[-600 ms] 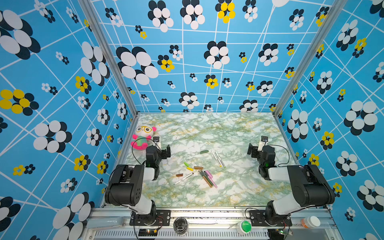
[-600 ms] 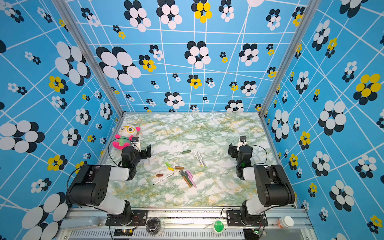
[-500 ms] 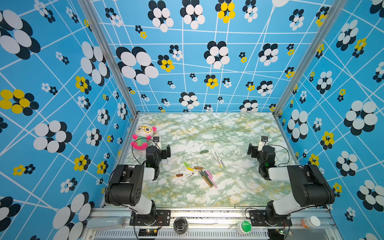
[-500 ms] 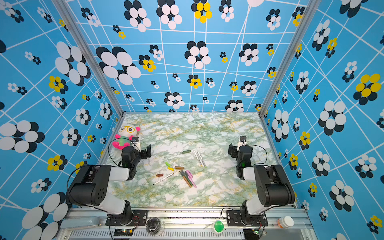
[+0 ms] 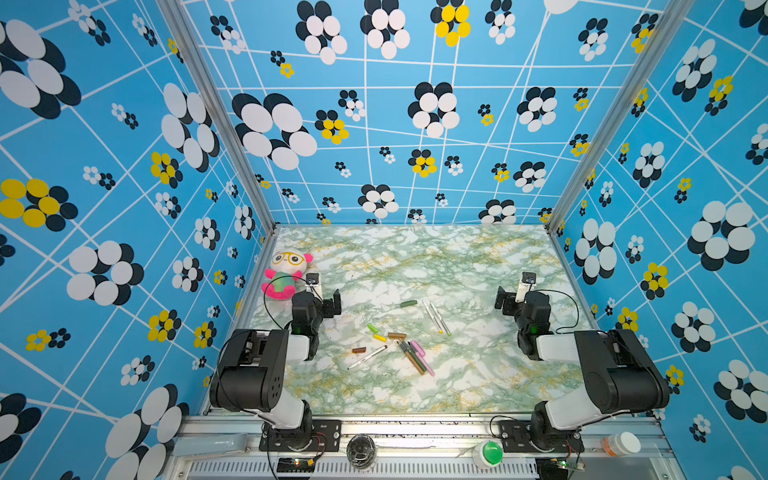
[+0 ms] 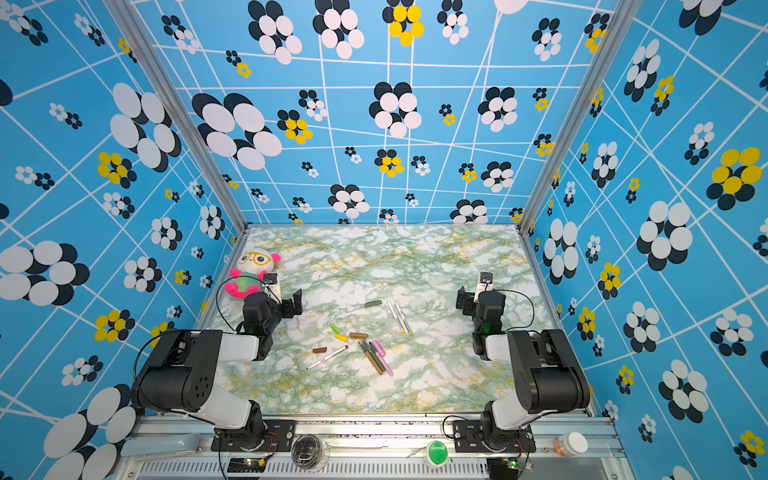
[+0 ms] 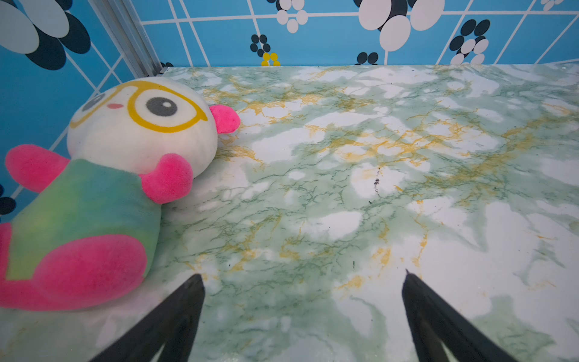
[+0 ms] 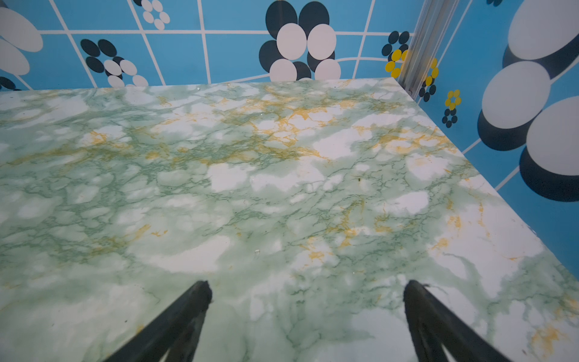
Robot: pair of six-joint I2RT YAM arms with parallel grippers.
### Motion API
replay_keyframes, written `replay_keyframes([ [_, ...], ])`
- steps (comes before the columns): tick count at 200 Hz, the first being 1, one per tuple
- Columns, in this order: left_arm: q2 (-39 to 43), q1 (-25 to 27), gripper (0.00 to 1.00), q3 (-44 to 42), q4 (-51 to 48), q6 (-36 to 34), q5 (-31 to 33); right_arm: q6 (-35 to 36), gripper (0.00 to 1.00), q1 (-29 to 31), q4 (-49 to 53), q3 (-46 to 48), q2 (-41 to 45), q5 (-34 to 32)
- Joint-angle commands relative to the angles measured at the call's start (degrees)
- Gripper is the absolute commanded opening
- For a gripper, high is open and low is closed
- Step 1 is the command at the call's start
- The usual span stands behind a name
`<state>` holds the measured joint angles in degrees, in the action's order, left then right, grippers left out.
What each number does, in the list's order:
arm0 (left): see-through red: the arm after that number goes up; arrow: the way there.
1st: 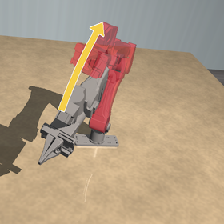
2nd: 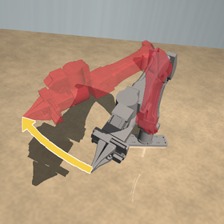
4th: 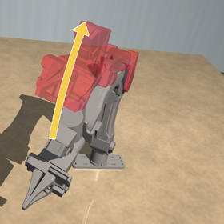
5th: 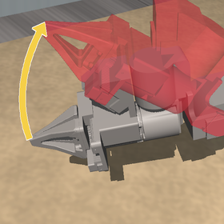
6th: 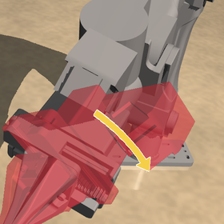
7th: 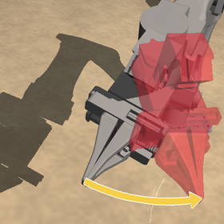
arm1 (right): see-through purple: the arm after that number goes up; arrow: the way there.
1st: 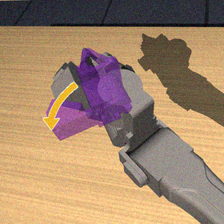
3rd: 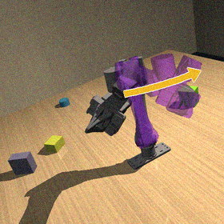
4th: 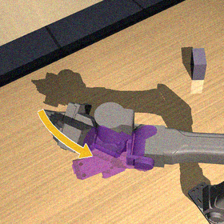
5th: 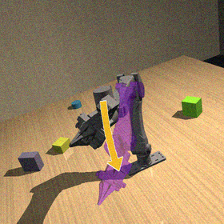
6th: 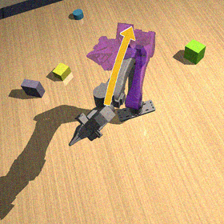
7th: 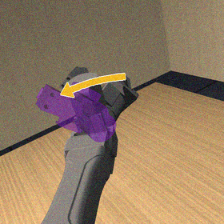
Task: Insert the pens into the pen caps
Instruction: 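Move the right gripper over the pink fountain pen while the left arm rises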
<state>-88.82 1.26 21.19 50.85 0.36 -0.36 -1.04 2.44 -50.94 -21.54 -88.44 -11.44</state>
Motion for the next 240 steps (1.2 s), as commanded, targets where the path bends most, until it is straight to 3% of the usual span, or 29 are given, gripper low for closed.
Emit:
replay_keyframes([
  [1,0.27,0.42,0.99,0.80,1.23,-0.71,0.81,-0.65,0.99,-0.28,0.36,-1.00,0.15,-0.38],
  [34,1.23,-0.10,0.99,0.83,0.89,-0.36,0.92,-0.54,0.99,-0.24,-0.15,-0.65,1.46,-0.76],
  [62,12.98,-0.01,0.99,5.58,-16.93,1.41,4.34,-2.55,0.99,-0.28,23.99,-8.57,12.89,-0.63],
  [82,20.71,-0.65,0.99,10.83,-31.96,11.05,11.64,-6.36,0.99,-0.32,35.81,-15.42,18.14,4.59],
  [93,24.14,-1.53,0.99,14.69,-42.44,19.80,14.94,-13.72,0.99,-0.33,39.26,-17.85,19.84,4.25],
  [112,29.01,-4.51,0.99,19.14,-53.14,26.49,8.03,-28.07,0.99,-0.48,46.36,-20.60,21.98,3.03],
  [132,34.26,-6.49,0.99,19.60,-55.44,28.46,-3.36,-28.05,0.99,-0.50,47.49,-22.36,23.04,14.06],
  [155,38.03,-5.23,0.99,20.82,-58.46,28.53,-12.22,-28.73,0.97,0.65,54.38,-25.60,23.49,19.60],
  [173,38.59,-1.54,0.99,23.86,-65.15,25.25,-13.48,-27.27,0.94,3.68,61.46,-28.32,23.54,19.24],
  [204,37.33,4.98,0.99,28.06,-75.08,16.70,-16.34,-24.42,0.86,14.97,73.56,-33.07,20.73,16.74],
  [240,38.44,11.91,0.98,25.75,-75.90,12.65,-17.71,-22.64,0.69,28.27,86.46,-38.42,15.87,12.82],
])
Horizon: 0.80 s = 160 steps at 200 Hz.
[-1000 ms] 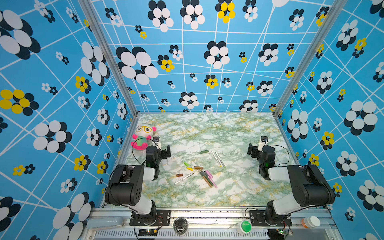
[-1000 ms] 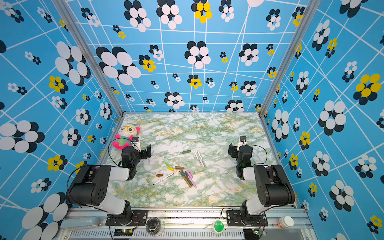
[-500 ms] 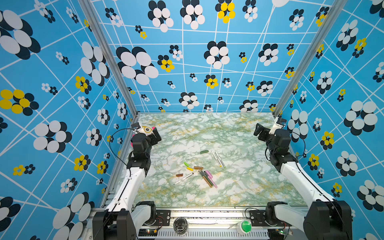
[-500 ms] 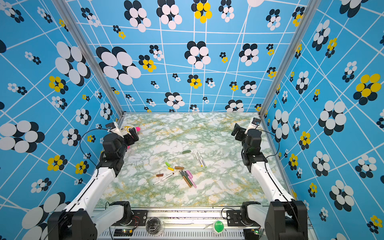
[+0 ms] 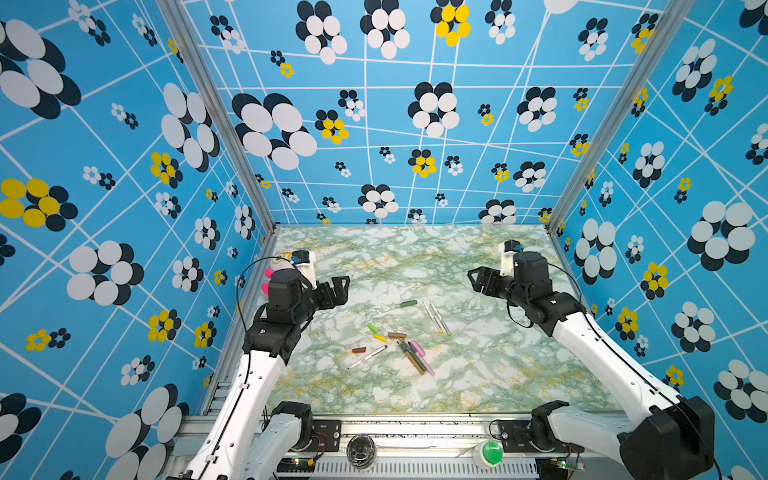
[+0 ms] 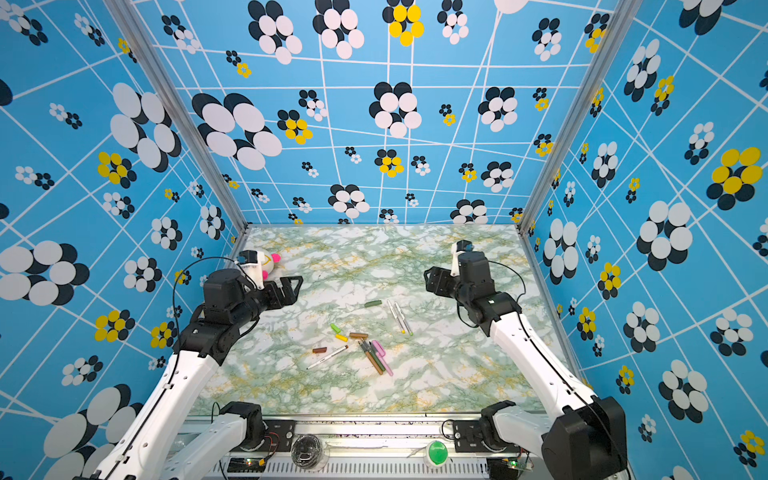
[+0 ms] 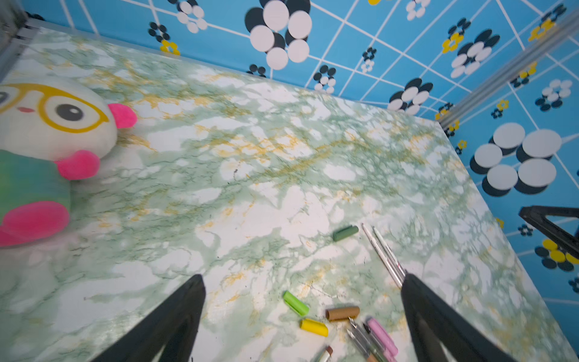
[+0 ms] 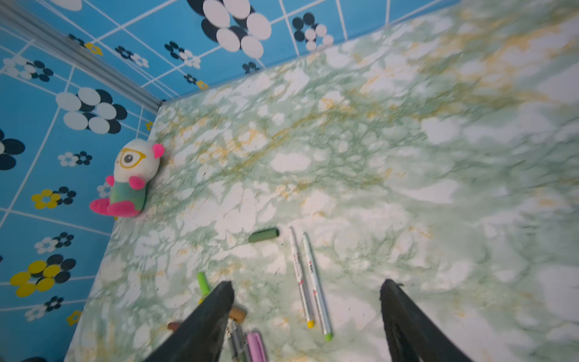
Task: Insert the pens into the pen caps
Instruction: 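Move the right gripper over the pink fountain pen while the left arm rises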
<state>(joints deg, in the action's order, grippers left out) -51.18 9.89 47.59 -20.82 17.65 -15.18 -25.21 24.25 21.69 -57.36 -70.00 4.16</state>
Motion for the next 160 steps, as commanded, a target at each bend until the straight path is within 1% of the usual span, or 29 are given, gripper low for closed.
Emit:
replay_keyframes([
  [1,0.85,3.42,0.98,-0.74,-4.10,-4.64,-2.95,1.55,0.69,6.92,14.09,-2.67,-2.72,-2.95],
  [17,1.00,5.22,0.99,-1.75,-2.47,-4.26,-3.36,1.14,0.63,12.33,17.46,-2.90,-4.53,-4.32],
  [34,0.81,5.65,0.98,-1.98,-1.62,-3.70,-3.88,0.53,0.58,17.43,19.15,-1.94,-6.50,-5.48],
  [68,1.42,5.68,0.98,-2.39,-1.15,-3.27,-2.96,-0.17,0.49,26.27,18.16,0.02,-11.57,-6.44],
  [90,1.61,5.67,0.98,-2.51,-1.24,-3.20,-2.05,-0.09,0.47,30.84,16.86,0.25,-15.19,-7.00],
  [108,1.52,5.68,0.98,-2.51,-1.07,-2.98,-2.05,0.08,0.45,33.35,16.42,0.36,-18.07,-7.74],
  [126,1.52,5.72,0.98,-2.51,-1.02,-2.80,-1.81,0.24,0.41,34.72,15.30,0.87,-20.09,-7.52],
  [160,1.70,5.69,0.98,-2.67,-0.96,-2.71,-1.37,0.53,0.37,35.60,13.52,1.99,-22.58,-8.03],
])
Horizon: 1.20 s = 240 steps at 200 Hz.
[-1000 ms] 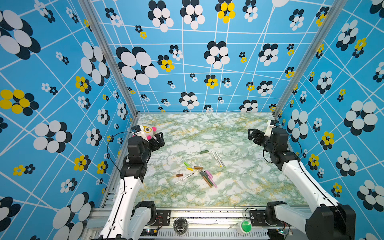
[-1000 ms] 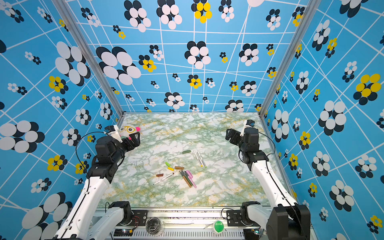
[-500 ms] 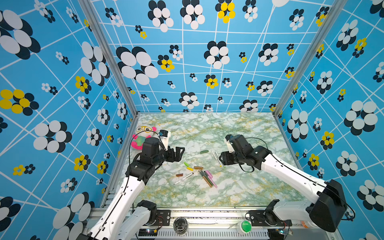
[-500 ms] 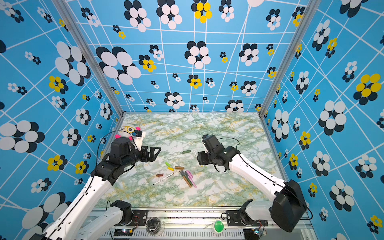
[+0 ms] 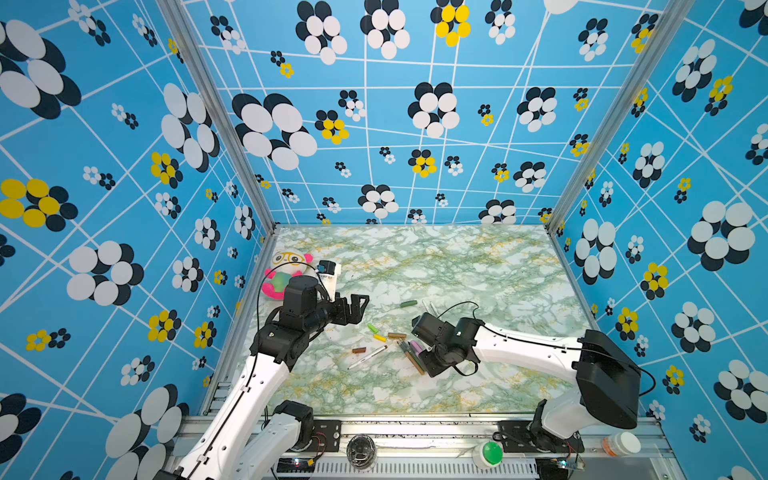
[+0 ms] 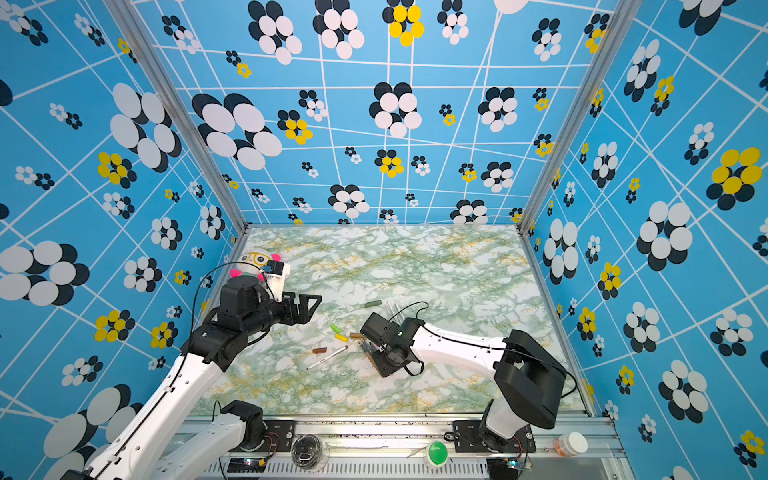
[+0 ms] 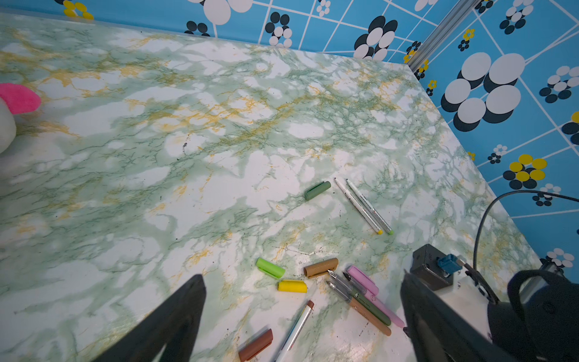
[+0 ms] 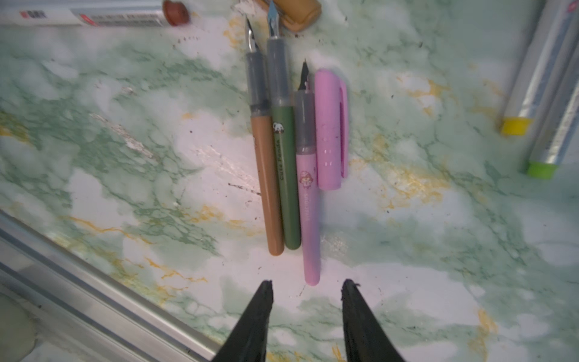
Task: Insert the pens into the pen caps
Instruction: 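Lower the right gripper and close it on the pink pen's barrel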
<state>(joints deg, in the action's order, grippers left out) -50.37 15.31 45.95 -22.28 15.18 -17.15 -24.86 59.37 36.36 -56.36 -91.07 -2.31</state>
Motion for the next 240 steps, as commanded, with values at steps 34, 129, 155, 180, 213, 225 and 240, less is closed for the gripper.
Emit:
replay_keyframes([
  [34,0.90,0.25,0.98,-1.04,0.49,-0.24,0.87,0.49,0.34,0.72,-1.72,1.36,-3.25,-2.04],
  [129,1.33,0.31,0.98,-1.04,0.28,-0.53,1.29,1.26,0.27,0.89,-1.74,0.81,-6.72,-2.83],
  [155,1.39,0.29,0.98,-1.13,0.30,-0.55,1.33,1.67,0.26,0.86,-1.31,0.67,-7.24,-3.37],
  [180,1.38,0.26,0.98,-1.04,0.24,-0.52,1.30,2.26,0.25,0.86,-1.20,-0.08,-8.11,-3.93],
  [213,1.41,0.29,0.99,-1.04,0.22,-0.57,1.24,3.29,0.23,0.90,-0.86,-1.65,-9.63,-4.50],
  [225,1.41,0.25,0.99,-1.06,0.18,-0.52,1.32,3.63,0.23,0.85,-0.69,-2.21,-10.07,-4.61],
  [240,1.41,0.25,0.99,-1.04,0.16,-0.55,1.27,3.98,0.23,0.92,-0.55,-2.73,-10.56,-4.78],
])
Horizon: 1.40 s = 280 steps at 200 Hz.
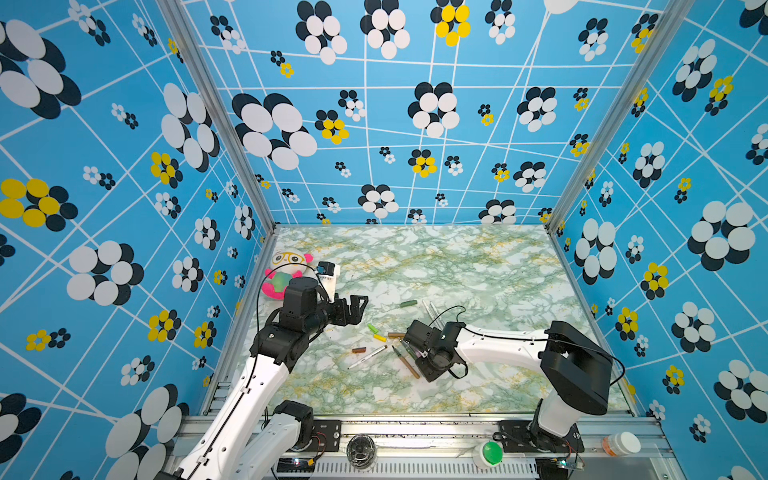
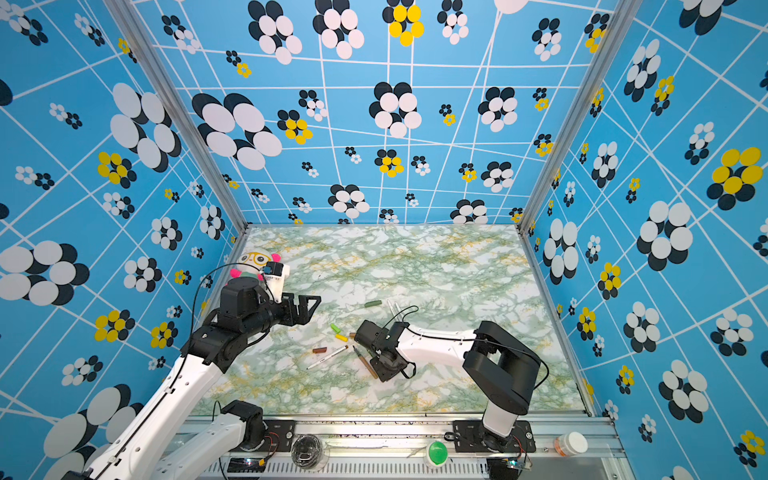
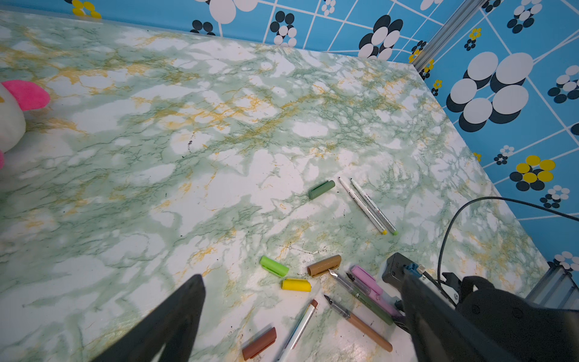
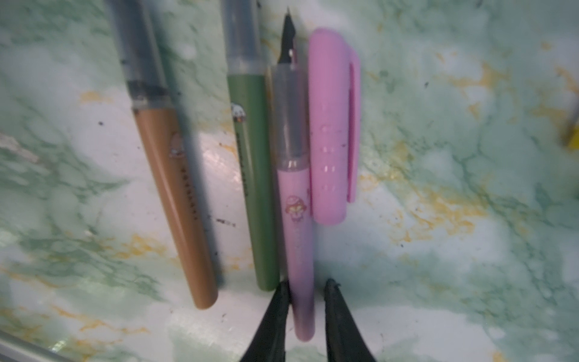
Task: Insert the pens into the pen caps
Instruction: 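Lower the right gripper and close it on the pink pen's barrel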
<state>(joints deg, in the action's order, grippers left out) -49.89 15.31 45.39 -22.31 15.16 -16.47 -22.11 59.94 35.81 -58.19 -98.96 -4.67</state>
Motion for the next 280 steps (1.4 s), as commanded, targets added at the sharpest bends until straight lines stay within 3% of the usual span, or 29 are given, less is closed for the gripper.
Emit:
replay_keyframes([
  [1,0.93,0.29,0.99,-0.52,0.21,-0.50,0.62,1.21,0.23,0.31,0.02,-0.92,-2.70,-2.44],
  [126,0.76,0.35,0.99,-0.54,0.22,-0.38,0.38,3.52,0.12,0.34,1.35,-1.42,-3.18,-3.81],
  [157,0.58,0.38,0.99,-0.47,0.35,-0.08,0.22,3.94,0.18,0.34,1.19,-2.19,-3.64,-5.27],
  [280,0.78,0.48,0.99,-0.52,0.26,0.05,0.10,5.37,0.24,0.27,1.41,-9.60,-11.05,-8.09],
])
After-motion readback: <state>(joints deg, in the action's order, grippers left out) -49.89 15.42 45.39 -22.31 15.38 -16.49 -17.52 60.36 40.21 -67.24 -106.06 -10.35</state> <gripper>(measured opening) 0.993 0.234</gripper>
